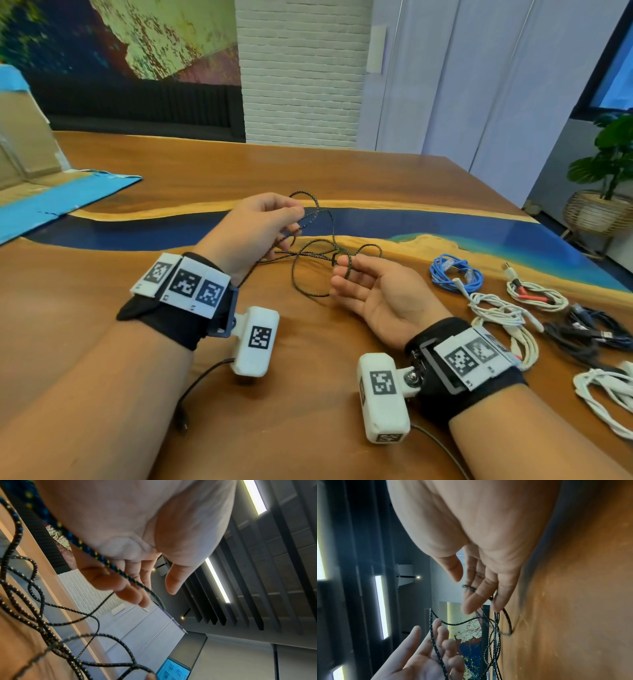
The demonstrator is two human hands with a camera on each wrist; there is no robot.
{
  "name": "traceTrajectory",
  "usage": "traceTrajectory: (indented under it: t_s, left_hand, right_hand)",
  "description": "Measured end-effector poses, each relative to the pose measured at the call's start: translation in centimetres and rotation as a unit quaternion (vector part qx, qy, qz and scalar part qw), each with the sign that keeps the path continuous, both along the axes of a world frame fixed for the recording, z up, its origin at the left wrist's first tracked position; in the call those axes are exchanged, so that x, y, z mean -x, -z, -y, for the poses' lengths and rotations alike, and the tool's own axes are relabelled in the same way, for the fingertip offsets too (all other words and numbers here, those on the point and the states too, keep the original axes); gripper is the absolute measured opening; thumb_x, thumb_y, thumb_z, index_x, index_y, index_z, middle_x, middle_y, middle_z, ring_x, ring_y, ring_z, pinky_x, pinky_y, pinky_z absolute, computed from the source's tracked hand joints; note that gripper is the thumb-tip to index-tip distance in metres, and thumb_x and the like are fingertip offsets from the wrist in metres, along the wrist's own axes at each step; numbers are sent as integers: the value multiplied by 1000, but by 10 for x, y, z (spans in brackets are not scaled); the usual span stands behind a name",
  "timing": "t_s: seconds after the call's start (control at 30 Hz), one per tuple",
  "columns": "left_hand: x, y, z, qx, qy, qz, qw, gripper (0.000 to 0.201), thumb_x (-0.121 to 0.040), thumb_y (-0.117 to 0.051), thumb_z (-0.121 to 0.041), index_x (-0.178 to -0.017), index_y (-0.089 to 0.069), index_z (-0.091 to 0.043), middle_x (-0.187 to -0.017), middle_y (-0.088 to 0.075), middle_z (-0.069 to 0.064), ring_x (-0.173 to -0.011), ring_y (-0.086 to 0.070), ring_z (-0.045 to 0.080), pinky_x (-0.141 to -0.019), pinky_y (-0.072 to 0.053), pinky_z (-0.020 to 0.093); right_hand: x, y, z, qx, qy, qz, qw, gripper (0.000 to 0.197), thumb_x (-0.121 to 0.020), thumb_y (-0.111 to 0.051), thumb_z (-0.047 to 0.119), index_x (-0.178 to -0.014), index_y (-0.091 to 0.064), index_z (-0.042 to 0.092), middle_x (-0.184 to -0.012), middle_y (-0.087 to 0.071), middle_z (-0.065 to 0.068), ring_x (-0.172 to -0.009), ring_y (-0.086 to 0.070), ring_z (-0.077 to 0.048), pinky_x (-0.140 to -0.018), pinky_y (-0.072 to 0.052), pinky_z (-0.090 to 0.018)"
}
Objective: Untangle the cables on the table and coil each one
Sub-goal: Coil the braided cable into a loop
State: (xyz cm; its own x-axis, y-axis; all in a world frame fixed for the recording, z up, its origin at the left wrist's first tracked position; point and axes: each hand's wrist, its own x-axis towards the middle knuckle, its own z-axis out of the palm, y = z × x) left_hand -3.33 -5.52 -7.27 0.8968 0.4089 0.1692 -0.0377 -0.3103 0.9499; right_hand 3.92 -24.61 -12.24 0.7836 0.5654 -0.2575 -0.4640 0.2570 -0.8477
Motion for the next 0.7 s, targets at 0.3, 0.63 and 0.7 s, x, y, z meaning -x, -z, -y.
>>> traceTrajectory:
  t_s: [0.3, 0.63, 0.7]
  left_hand:
    - [3, 8, 25, -30, 171, -88, 981, 48, -89, -75, -11, -129, -65, -36, -104, -71, 1, -83, -71, 13, -76, -58, 29]
    - [1, 2, 13, 123, 63, 24, 990, 32, -106, -49, -17, -82, -69, -8, -70, -59, 2, -57, -50, 16, -57, -44, 29]
    - [1, 2, 11, 166, 69, 37, 983, 37, -106, -48, -18, -78, -70, -10, -74, -58, 4, -57, -49, 15, -57, -47, 29]
  right_hand:
    - [13, -18, 17, -49, -104, 173, 978, 24, -90, -58, 15, -76, -75, 5, -65, -59, -9, -56, -54, -16, -77, -45, -36]
    - [-8, -14, 19, -30, 119, 221, 968, 31, -93, -64, -4, -120, -68, 10, -77, -62, 0, -51, -49, -12, -55, -53, -28]
    - [-9, -11, 19, -9, 124, 241, 963, 37, -91, -66, -4, -124, -67, 13, -74, -58, 3, -56, -53, -12, -60, -55, -29]
